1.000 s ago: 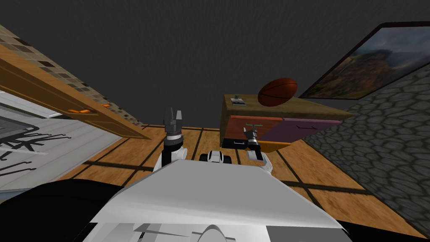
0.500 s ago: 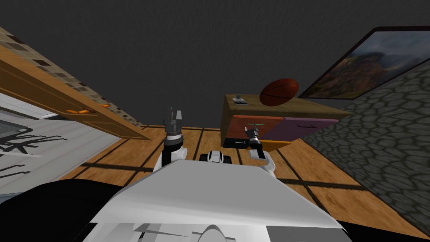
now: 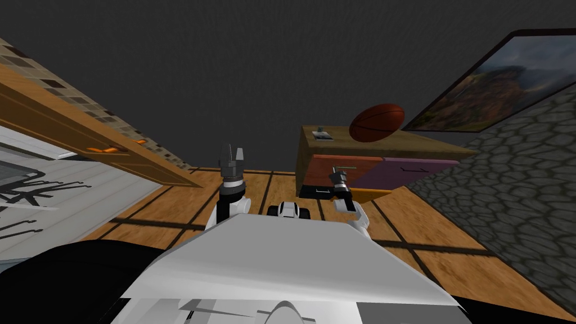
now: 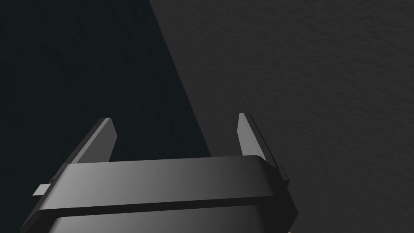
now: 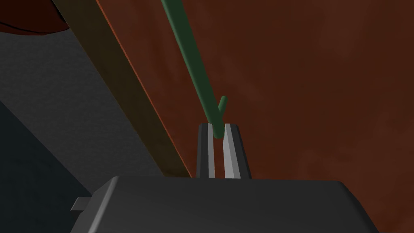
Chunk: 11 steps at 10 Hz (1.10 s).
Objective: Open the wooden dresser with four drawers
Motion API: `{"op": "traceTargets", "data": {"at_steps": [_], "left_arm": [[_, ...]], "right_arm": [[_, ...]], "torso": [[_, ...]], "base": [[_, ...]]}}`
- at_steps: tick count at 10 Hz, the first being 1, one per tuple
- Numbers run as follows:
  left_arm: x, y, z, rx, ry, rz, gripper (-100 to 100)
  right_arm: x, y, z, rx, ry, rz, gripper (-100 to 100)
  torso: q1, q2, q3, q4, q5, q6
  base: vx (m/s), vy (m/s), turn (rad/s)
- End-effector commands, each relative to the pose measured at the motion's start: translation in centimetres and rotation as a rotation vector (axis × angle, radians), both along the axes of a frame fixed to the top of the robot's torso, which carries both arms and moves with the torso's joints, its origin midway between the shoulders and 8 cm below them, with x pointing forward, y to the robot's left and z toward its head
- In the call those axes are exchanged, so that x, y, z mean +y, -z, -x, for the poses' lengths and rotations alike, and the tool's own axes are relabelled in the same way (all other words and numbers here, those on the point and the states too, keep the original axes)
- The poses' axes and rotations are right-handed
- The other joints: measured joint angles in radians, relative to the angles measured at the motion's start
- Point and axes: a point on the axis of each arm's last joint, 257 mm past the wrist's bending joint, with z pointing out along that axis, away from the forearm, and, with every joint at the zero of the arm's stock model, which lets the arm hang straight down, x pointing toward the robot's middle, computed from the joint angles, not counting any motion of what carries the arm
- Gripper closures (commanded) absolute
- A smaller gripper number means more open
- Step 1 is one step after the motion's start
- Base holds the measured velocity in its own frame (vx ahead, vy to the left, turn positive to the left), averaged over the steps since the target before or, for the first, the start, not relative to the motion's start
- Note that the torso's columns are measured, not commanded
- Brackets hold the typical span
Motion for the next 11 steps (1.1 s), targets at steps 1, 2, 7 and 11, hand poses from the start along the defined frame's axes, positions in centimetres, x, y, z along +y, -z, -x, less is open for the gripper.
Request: {"op": "traceTargets", "data": {"at_steps": [1,2,7,11], "left_arm": [[0.00,0.00,0.00,0.000,0.000,0.000,0],[0.00,-0.01,0.00,0.000,0.000,0.000,0],[0.00,0.00,0.00,0.000,0.000,0.000,0],[0.00,0.00,0.00,0.000,0.000,0.000,0]], "right_arm": [[0.01,-0.73,-0.16,-0.005,-0.007,0.001,100],[0.02,-0.88,-0.19,-0.006,-0.008,0.001,100],[0.16,-0.80,-0.15,0.003,-0.017,0.001,100],[-0.04,-1.17,-0.56,0.019,-0.020,-0.003,-100]], "torso": [[0.001,0.003,0.001,0.000,0.000,0.001],[0.001,0.005,0.003,0.001,0.000,0.001],[0.002,0.000,-0.001,0.001,0.002,0.000],[0.002,-0.003,-0.002,0.002,0.003,0.001]], "base": [[-0.180,0.000,-0.036],[-0.183,0.014,-0.018],[-0.150,0.008,-0.023],[-0.129,-0.003,-0.009]]}}
